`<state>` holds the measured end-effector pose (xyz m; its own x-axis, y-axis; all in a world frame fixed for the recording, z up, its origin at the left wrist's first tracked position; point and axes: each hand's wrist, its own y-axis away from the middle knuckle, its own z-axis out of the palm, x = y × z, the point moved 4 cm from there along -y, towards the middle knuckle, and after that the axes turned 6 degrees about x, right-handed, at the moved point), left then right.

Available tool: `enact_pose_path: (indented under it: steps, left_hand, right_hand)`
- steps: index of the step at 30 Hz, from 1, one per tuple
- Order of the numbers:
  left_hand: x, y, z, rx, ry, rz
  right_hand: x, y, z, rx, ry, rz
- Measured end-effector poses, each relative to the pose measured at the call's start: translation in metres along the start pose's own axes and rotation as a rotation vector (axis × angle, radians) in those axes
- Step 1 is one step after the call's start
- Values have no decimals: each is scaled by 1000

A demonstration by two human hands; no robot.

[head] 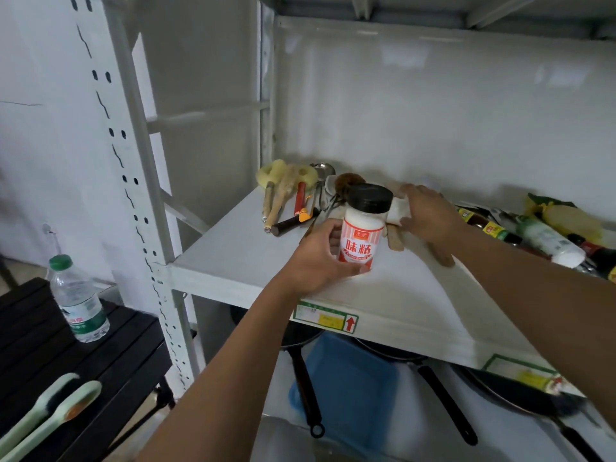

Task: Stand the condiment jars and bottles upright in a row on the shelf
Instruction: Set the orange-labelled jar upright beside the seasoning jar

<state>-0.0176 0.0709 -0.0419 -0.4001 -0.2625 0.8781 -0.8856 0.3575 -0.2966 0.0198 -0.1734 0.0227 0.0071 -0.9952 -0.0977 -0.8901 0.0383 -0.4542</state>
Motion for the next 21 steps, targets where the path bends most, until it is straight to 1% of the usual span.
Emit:
enact_pose_path:
  steps: [2,7,11,16,19,21]
  left_hand:
    - [-4,0,1,-10,14,-8]
    - [-13,-4,3,-9,32,-2]
    - [-17,-8,7,-23,23,8]
    - [-14,-7,13,-33,-9,27]
    - [-13,-2,18,-42,-30,24]
    - [-13,-2,15,-30,-36,10]
  right_hand:
    - [0,-5,8,-37,57,3]
    - [-2,-14,22,-67,314,-58]
    - [-1,-19,25,-93,443,-85]
    - [2,-18,27,-83,440,-95]
    - [10,-11,26,-47,374,-73]
    - [8,-10,20,-25,284,-35]
